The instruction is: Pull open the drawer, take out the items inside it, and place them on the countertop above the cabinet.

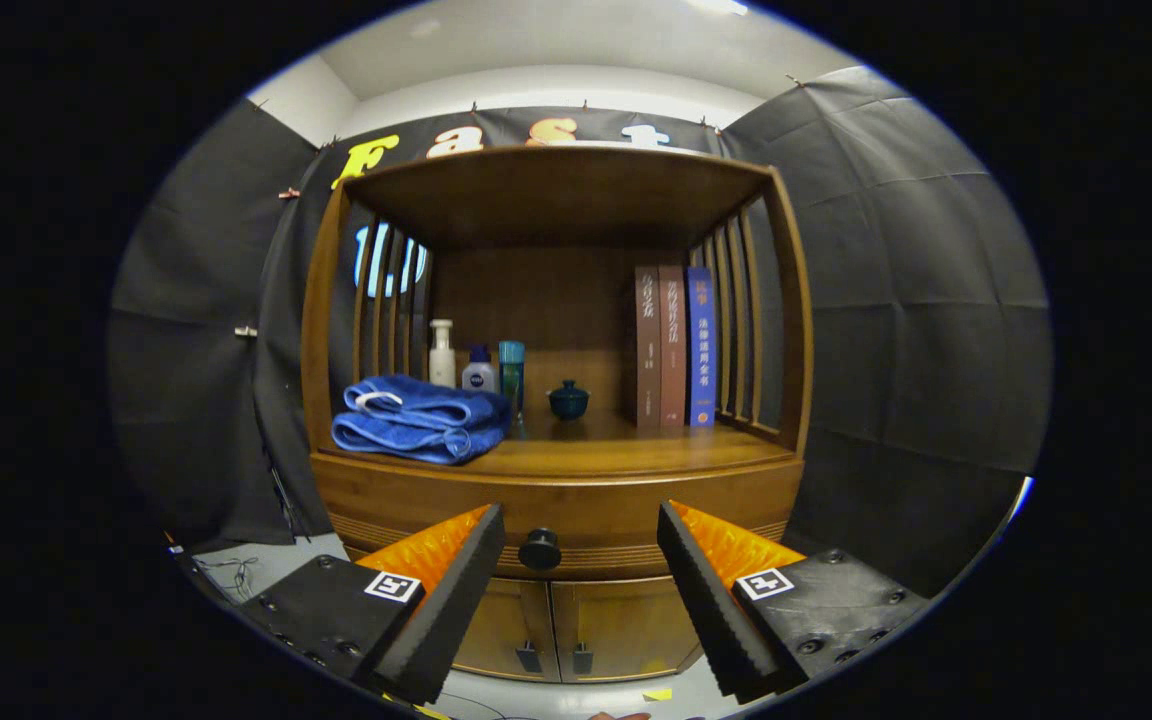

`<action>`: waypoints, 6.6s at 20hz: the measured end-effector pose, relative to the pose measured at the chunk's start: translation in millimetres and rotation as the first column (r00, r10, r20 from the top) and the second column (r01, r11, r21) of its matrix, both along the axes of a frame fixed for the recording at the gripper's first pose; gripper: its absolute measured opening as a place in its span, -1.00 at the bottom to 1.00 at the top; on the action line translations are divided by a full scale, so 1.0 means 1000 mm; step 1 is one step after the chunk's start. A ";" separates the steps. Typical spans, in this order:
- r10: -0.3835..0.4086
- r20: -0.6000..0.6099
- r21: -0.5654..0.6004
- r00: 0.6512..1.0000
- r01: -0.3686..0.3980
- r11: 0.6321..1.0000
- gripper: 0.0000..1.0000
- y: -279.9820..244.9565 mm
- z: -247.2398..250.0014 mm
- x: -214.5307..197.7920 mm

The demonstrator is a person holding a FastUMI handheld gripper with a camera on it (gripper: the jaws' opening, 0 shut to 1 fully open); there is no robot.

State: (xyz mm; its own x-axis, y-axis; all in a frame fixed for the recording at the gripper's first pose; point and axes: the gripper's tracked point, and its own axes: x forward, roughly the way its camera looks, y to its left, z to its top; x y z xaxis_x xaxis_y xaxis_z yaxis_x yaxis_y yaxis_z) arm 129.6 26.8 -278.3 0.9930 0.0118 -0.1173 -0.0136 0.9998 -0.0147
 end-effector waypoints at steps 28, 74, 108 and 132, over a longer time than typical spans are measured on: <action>0.045 -0.213 0.049 0.976 -0.035 0.998 -0.44 0.031 -0.102 0.026; 0.205 -0.748 0.254 0.631 -0.013 0.967 0.98 0.029 0.035 -0.028; 0.079 -0.959 0.076 0.271 -0.022 0.997 -0.20 0.063 -0.142 0.032; 0.262 -0.822 0.282 0.506 -0.038 0.959 -0.50 0.037 0.006 0.060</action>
